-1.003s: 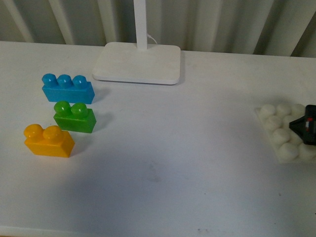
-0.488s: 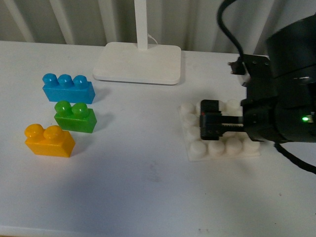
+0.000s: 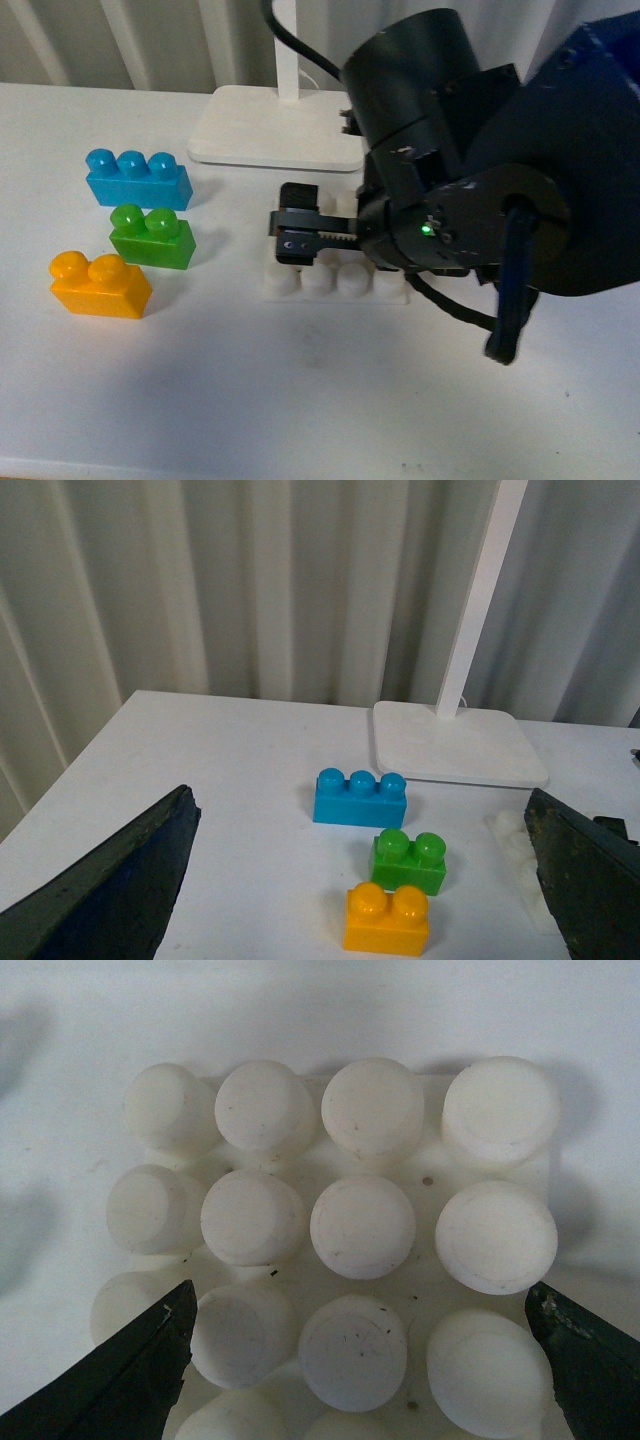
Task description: Insert yellow block into base center
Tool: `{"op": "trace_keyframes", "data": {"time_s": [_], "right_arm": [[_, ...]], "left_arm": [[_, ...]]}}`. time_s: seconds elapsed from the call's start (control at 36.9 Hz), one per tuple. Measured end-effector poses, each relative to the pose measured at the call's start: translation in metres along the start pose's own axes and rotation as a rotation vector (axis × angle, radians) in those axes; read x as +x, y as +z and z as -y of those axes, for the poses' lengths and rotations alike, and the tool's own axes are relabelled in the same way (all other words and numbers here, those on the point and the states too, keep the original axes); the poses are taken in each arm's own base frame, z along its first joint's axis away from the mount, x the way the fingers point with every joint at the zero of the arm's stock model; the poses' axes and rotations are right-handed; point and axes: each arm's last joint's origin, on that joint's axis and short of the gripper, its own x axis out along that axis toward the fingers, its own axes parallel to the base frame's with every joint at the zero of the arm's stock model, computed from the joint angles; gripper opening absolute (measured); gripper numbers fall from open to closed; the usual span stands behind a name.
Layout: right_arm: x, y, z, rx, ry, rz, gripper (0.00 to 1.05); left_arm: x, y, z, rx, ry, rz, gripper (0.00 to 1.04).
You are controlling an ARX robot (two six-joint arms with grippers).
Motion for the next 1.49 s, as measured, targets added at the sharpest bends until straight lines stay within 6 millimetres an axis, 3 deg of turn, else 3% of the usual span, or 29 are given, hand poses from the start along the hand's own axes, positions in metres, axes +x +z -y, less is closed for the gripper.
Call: {"op": "trace_keyframes", "data": {"time_s": [0.14,0.27,0.57,0.68,0.87,1.17,1.25,1.33,1.41,1.49], "right_arm": [[0.005,0.000,-0.017,0.014,0.017,0.000,0.95],[0.006,0.000,-0.021,0.033,0.014,0.021,0.95],[-0.016,0.008,0.008,0.092,0.011,0.087,0.95],[-0.043,0.024,0.026,0.121,0.014,0.169,0.95],[-0.089,0.034,0.052,0.135,0.025,0.274,0.95],[-0.191,0.011,0.098,0.104,0.021,0.439,0.95],[-0.220,-0.001,0.103,0.020,-0.093,0.671,0.86],[-0.257,-0.022,0.113,-0.085,-0.201,0.838,0.67],[-0.274,-0.041,0.119,-0.135,-0.231,0.895,0.50],[-0.277,-0.050,0.122,-0.160,-0.235,0.923,0.32]], "left_arm": [[0.000,0.000,0.000,0.000,0.000,0.000,0.98],[0.000,0.000,0.000,0.000,0.000,0.000,0.98],[0.000,0.000,0.000,0.000,0.000,0.000,0.98],[0.000,0.000,0.000,0.000,0.000,0.000,0.98],[0.000,0.000,0.000,0.000,0.000,0.000,0.98],[0.000,0.000,0.000,0.000,0.000,0.000,0.98],[0.000,0.000,0.000,0.000,0.000,0.000,0.98],[0.000,0.000,0.000,0.000,0.002,0.000,0.98],[0.000,0.000,0.000,0.000,0.000,0.000,0.98],[0.000,0.000,0.000,0.000,-0.001,0.000,0.98]]}}
